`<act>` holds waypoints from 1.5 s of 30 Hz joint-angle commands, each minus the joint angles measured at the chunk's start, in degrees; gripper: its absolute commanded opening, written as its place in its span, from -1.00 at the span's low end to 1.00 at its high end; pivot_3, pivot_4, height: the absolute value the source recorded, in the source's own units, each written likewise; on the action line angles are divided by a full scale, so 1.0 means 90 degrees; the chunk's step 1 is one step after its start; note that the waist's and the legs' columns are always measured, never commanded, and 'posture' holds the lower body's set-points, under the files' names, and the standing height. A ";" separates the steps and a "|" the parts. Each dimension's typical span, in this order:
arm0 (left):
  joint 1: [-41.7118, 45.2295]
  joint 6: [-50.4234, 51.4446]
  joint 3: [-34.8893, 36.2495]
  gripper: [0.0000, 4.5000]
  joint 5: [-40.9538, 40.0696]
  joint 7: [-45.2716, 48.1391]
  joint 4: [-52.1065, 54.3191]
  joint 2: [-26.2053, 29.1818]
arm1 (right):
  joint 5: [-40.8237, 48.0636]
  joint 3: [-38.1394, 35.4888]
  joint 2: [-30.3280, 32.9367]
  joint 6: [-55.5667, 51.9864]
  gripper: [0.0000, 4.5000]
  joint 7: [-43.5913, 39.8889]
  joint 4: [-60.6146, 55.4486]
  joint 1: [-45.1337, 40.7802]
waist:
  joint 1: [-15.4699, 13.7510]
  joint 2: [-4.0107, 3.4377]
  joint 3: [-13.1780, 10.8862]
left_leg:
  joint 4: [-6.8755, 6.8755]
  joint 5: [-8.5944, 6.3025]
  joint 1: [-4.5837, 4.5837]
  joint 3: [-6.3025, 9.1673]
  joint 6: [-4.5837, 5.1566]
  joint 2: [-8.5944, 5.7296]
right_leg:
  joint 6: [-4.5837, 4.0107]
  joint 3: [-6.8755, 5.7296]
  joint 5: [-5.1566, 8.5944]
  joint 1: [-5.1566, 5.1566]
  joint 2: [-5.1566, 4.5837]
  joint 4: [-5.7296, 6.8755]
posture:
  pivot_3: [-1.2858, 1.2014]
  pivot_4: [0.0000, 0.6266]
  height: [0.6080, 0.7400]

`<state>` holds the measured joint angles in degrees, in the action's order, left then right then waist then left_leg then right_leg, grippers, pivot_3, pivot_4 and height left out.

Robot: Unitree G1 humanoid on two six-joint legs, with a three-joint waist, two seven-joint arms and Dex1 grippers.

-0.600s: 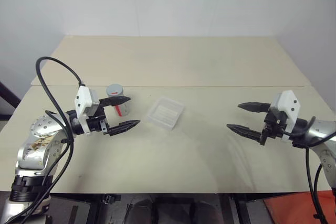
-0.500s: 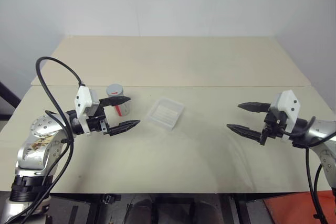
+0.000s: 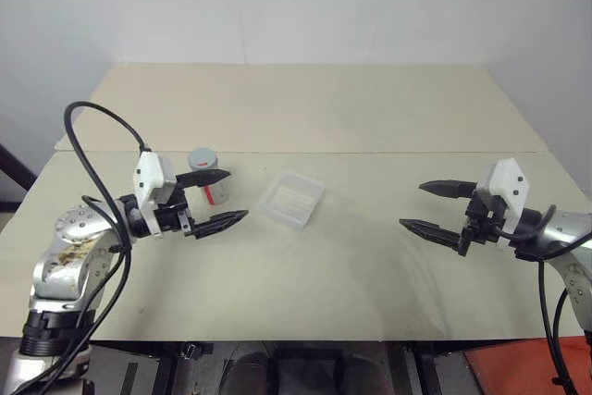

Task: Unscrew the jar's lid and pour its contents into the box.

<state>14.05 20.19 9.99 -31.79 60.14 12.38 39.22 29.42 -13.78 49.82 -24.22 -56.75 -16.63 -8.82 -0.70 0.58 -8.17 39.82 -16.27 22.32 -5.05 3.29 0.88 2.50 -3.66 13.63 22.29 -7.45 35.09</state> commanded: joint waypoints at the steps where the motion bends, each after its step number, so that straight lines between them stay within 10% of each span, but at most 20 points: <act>1: -0.0264 0.0260 -0.0103 0.98 -0.0075 -0.0678 0.0654 -0.0307 | 0.0051 -0.0156 0.0037 0.0089 0.98 0.0001 -0.0058 -0.0131 | 0.0000 0.0000 0.0000 | 0.0000 0.0000 0.0000 0.0000 0.0000 0.0000 | 0.0000 0.0000 0.0000 0.0000 0.0000 0.0000 | 0.03 -0.52 1.00; 20: -0.1683 -0.0126 -0.1179 0.98 0.3617 -0.6721 0.1665 -0.3700 | 0.0047 -0.0034 0.0009 0.0094 0.98 -0.0121 0.0054 -0.0292 | -0.0026 0.0001 0.0000 | -0.0001 -0.0023 -0.0006 0.0002 0.0038 0.0001 | -0.0011 0.0010 -0.0007 -0.0008 -0.0014 -0.0012 | 0.03 -0.52 1.00; 45: -0.0176 -0.0114 -0.0457 0.98 0.3537 -0.7029 0.0054 -0.3931 | 0.0052 -0.0080 0.0021 0.0160 0.98 -0.0111 0.0020 -0.0292 | -0.0052 0.0001 0.0000 | 0.0002 -0.0012 -0.0004 0.0000 0.0020 -0.0001 | -0.0011 0.0005 -0.0008 -0.0005 -0.0014 -0.0011 | 0.03 -0.52 1.00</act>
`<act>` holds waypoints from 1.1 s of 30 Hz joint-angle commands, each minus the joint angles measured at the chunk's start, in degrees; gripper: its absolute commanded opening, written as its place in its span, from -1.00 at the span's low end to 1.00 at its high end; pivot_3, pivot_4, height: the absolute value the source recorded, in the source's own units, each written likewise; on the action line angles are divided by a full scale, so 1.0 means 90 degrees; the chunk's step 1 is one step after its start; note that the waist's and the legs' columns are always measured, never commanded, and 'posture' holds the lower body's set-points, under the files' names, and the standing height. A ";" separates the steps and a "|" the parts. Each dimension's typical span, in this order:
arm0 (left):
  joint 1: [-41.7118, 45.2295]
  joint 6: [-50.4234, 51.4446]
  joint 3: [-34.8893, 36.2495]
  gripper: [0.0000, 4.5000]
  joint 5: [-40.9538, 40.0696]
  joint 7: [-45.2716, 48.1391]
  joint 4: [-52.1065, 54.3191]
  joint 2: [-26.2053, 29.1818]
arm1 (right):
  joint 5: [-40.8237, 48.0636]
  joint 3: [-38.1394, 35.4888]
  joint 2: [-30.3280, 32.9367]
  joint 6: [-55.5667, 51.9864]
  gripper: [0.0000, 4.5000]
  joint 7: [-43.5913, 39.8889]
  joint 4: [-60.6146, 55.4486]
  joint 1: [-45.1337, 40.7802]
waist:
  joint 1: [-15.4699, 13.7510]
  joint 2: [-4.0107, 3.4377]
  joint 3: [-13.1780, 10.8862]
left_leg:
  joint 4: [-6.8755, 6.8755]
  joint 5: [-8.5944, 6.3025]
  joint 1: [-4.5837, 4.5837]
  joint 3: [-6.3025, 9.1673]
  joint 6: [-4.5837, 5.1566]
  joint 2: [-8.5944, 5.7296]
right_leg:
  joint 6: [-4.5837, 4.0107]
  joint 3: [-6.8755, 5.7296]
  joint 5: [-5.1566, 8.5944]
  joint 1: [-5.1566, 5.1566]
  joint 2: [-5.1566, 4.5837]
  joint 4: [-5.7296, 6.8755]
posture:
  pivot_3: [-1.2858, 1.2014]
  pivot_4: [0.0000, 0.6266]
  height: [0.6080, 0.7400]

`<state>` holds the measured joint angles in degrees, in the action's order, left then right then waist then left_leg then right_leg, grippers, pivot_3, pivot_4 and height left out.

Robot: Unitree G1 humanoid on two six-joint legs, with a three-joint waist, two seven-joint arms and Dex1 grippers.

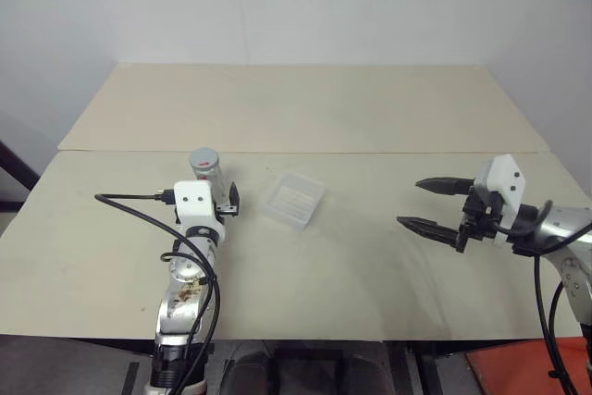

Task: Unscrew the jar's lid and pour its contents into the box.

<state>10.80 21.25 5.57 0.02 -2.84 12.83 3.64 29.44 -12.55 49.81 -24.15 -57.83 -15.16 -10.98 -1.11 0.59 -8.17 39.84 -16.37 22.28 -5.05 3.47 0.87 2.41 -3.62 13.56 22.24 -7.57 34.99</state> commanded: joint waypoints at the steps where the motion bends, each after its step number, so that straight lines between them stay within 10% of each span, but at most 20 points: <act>1: 0.0241 -0.0260 0.0038 0.98 0.0016 -0.0051 -0.0051 0.0023 | 0.0056 -0.0228 0.0025 0.0148 0.98 0.0013 -0.0156 -0.0042 | -0.0008 0.0000 0.0000 | 0.0000 0.0000 0.0001 0.0000 -0.0001 0.0000 | 0.0000 -0.0001 0.0000 0.0000 0.0000 0.0000 | 0.03 -0.52 1.00; 33: 0.1489 -0.1070 0.0139 0.98 0.0017 -0.0248 -0.1815 0.0152 | 0.0151 -0.0451 0.0059 0.0068 0.98 0.0112 -0.0338 0.0117 | -0.0044 0.0001 0.0000 | -0.0001 0.0005 0.0003 0.0000 -0.0009 -0.0002 | 0.0002 -0.0009 -0.0001 0.0000 0.0001 0.0005 | 0.03 -0.52 1.00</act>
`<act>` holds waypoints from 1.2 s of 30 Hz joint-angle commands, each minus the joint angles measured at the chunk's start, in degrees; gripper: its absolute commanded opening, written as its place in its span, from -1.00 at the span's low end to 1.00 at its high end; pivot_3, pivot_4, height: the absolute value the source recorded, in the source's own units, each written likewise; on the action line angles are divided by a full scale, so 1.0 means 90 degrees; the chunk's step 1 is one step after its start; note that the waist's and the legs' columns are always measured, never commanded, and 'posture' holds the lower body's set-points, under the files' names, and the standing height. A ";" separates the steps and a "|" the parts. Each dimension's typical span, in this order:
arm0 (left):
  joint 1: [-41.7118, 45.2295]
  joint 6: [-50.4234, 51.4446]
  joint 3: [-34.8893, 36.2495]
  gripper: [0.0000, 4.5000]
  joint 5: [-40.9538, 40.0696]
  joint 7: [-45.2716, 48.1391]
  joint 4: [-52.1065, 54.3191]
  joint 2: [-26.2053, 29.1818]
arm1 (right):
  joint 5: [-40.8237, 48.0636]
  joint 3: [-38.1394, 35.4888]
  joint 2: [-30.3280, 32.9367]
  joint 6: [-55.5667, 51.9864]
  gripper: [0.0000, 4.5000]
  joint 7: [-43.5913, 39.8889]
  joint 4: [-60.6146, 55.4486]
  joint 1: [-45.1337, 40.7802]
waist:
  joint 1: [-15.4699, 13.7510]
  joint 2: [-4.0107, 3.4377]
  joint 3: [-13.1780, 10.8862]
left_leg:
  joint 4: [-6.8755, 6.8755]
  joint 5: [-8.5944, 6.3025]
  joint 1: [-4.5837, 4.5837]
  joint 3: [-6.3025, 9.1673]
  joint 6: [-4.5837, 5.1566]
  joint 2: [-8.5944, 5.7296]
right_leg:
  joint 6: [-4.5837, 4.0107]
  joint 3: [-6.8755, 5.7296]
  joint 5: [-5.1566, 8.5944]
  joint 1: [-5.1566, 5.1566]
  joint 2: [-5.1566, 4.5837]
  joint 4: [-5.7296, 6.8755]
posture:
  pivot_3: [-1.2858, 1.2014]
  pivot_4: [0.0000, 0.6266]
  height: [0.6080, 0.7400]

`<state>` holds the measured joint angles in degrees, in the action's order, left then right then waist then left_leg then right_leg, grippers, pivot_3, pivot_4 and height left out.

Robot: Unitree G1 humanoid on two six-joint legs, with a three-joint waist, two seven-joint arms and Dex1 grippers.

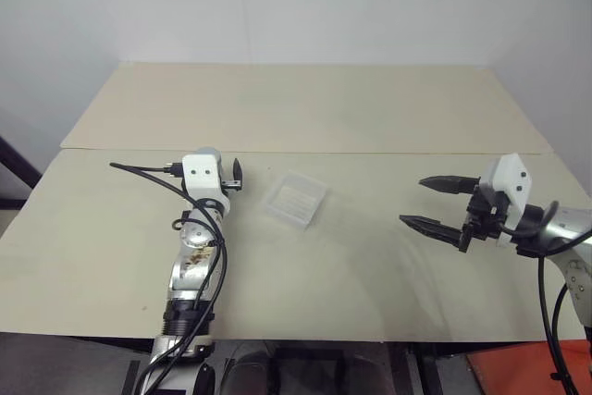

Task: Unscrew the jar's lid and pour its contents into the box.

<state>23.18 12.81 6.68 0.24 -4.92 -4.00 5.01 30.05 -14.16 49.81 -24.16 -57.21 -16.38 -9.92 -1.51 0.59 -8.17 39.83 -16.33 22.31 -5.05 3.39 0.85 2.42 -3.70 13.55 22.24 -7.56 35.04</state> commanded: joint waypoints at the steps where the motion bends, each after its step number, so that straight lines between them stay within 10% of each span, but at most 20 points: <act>1: 0.0107 -0.0129 0.0001 0.98 -0.0010 -0.0004 0.0054 0.0001 | 0.0087 -0.0286 0.0056 0.0066 0.98 0.0046 -0.0220 0.0023 | 0.0000 0.0000 0.0000 | 0.0000 0.0000 0.0000 0.0000 0.0000 0.0000 | 0.0000 0.0000 0.0000 0.0000 0.0000 0.0000 | 0.03 -0.52 1.00; 4: 0.0117 -0.0084 0.0004 0.98 -0.0031 -0.0004 0.0040 -0.0002 | 0.0090 -0.0299 0.0050 0.0061 0.98 0.0058 -0.0242 0.0051 | 0.0000 0.0000 0.0000 | 0.0000 0.0000 0.0000 0.0000 -0.0001 0.0000 | 0.0000 -0.0001 0.0000 0.0000 0.0000 0.0000 | 0.03 -0.52 1.00; 12: 0.0171 -0.0150 0.0013 -0.11 -0.0024 0.0034 -0.0065 0.0068 | 0.0130 -0.0276 0.0021 0.0040 1.00 0.0118 -0.0312 0.0089 | -0.0001 0.0000 0.0000 | 0.0000 0.0001 0.0000 0.0000 -0.0001 0.0000 | 0.0000 -0.0001 0.0000 0.0000 0.0000 -0.0001 | 0.03 -0.52 1.00; 23: 0.0406 0.1061 0.0277 -0.11 -0.1173 0.1949 0.0936 0.1254 | 0.0218 -0.0093 -0.0084 0.0039 1.00 0.0167 -0.0301 -0.0219 | 0.0046 0.0000 0.0000 | 0.0000 0.0004 0.0000 0.0000 -0.0007 0.0002 | 0.0000 -0.0001 0.0000 0.0003 0.0005 0.0003 | 0.03 -0.52 1.00; 36: 0.0944 0.1576 0.0013 -0.11 -0.3818 0.7650 0.0903 0.3562 | 0.0662 0.0462 -0.0511 -0.0376 1.00 0.0098 -0.0249 -0.1369 | 0.0090 -0.0001 0.0000 | 0.0001 0.0011 -0.0001 -0.0002 -0.0020 0.0000 | 0.0002 -0.0007 0.0002 0.0003 0.0014 0.0006 | 0.03 -0.52 1.00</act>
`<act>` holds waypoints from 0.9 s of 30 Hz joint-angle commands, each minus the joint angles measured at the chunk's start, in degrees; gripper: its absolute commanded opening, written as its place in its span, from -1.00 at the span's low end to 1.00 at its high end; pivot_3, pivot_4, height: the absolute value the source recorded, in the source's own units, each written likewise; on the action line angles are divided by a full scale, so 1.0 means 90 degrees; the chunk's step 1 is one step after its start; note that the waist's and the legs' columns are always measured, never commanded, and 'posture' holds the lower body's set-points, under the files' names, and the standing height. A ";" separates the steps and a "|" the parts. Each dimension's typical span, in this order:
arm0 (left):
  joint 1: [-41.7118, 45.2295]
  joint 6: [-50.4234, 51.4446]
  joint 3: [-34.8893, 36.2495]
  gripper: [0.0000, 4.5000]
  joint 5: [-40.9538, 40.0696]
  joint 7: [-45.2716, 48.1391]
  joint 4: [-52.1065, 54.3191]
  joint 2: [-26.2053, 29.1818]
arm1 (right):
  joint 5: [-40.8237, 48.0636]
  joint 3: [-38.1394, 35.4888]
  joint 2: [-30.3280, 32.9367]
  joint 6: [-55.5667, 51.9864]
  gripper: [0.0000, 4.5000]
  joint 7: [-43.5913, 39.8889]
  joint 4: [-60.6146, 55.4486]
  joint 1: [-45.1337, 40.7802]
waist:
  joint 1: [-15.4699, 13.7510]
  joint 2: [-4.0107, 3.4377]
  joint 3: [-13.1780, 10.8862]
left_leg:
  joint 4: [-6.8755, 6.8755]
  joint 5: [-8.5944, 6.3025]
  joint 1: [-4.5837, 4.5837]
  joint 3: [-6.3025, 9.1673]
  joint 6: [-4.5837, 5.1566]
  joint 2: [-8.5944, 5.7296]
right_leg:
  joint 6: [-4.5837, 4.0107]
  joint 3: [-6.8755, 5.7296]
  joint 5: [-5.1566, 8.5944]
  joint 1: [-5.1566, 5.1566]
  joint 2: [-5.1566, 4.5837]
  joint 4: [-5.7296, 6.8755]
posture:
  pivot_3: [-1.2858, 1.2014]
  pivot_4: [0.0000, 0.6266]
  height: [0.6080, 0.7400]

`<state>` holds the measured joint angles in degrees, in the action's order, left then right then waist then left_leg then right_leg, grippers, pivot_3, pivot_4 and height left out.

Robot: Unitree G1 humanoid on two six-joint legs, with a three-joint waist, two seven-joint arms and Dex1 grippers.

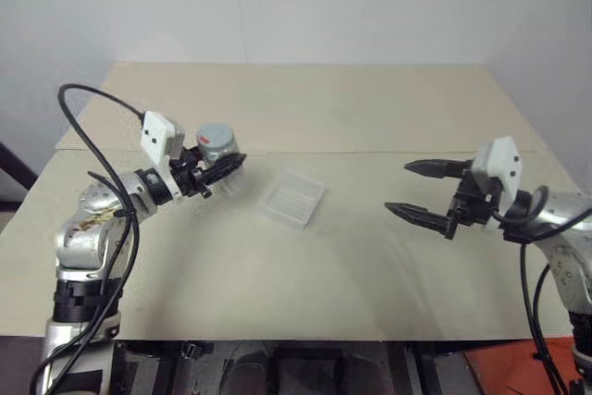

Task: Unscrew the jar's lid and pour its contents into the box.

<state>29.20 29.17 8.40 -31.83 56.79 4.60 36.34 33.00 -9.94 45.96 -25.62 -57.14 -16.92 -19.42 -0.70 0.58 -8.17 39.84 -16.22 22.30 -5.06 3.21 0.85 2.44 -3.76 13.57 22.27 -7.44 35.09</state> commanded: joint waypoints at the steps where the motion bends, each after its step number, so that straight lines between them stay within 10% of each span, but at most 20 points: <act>1: 0.0405 -0.0197 -0.0302 -0.11 -0.0283 0.0975 -0.0167 0.0038 | 0.0470 0.0041 -0.0168 -0.0341 1.00 0.0114 -0.0242 -0.0468 | 0.0001 0.0000 0.0000 | -0.0001 0.0000 0.0000 0.0000 0.0000 -0.0001 | 0.0000 0.0000 0.0000 -0.0001 0.0000 0.0000 | 0.03 -0.52 1.00; 27: 0.2506 -0.2128 -0.1735 -0.11 0.1002 0.2932 -0.3135 -0.1507 | 0.0123 0.1836 -0.1703 -0.2064 1.00 0.1615 -0.0103 -0.2936 | 0.0028 0.0000 0.0000 | 0.0011 0.0003 0.0094 0.0001 0.0002 -0.0012 | 0.0000 -0.0007 -0.0001 0.0097 0.0011 0.0025 | 0.03 -0.52 1.00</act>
<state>49.79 11.03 -7.92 -22.47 82.69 -23.99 23.05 34.51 6.78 30.86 -44.17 -42.58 -17.12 -44.12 -0.45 0.58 -8.17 39.93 -16.19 23.15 -5.06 3.22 0.74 2.44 -3.83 13.56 23.15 -7.34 35.32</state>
